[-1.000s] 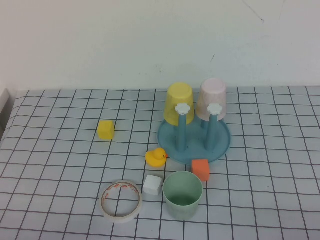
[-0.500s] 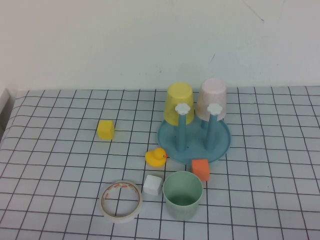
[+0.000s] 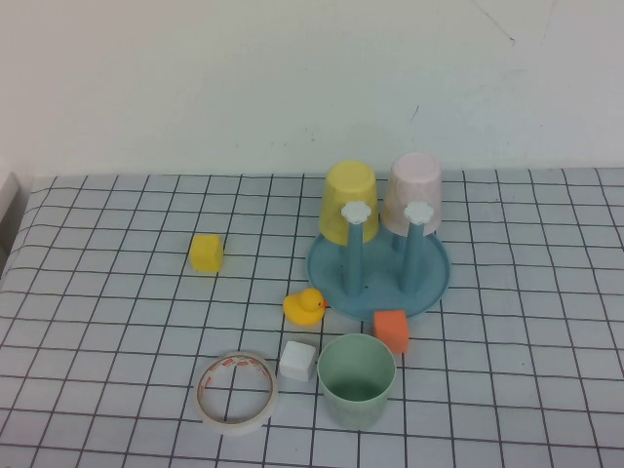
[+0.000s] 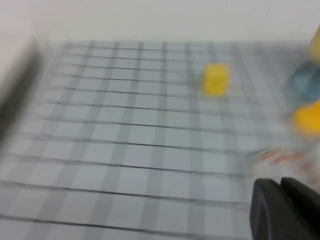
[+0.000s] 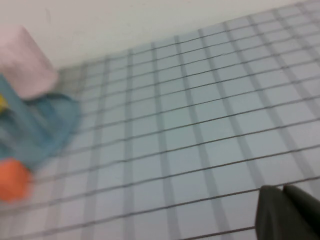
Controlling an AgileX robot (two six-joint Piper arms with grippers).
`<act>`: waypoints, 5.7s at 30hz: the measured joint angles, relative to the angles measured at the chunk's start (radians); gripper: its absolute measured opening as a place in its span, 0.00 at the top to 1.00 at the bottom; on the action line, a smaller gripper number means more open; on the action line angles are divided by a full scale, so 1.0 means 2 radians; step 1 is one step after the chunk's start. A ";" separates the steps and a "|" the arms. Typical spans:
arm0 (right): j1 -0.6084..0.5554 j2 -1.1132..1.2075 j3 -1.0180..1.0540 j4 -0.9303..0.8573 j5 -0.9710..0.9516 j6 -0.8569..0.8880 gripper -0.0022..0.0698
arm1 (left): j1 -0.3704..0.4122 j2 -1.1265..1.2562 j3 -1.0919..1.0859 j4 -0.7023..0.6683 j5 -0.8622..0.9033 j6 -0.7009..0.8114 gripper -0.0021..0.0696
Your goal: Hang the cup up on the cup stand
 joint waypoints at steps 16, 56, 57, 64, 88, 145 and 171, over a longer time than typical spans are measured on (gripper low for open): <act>0.000 0.000 0.004 0.357 0.010 0.072 0.97 | 0.000 0.000 0.001 -0.341 -0.105 -0.144 0.97; 0.000 0.000 0.004 0.357 0.038 -0.049 0.97 | -0.193 0.684 -0.605 0.015 0.362 0.171 0.97; 0.000 0.000 0.004 0.357 0.038 -0.049 0.97 | -0.212 0.698 -0.615 0.031 0.362 0.157 0.97; 0.000 0.000 0.004 0.357 0.038 -0.049 0.97 | -0.303 0.816 -0.703 0.082 0.365 0.103 0.94; 0.000 0.000 0.004 0.357 0.038 -0.051 0.97 | -0.318 1.022 -0.796 0.071 0.365 -0.010 0.38; 0.000 0.105 -0.015 0.803 0.156 -0.257 0.27 | -0.313 0.609 -0.264 0.025 -0.658 0.224 0.96; 0.145 0.648 -0.426 0.806 0.273 -0.502 0.02 | -0.313 0.669 -0.264 0.010 -0.708 0.182 0.96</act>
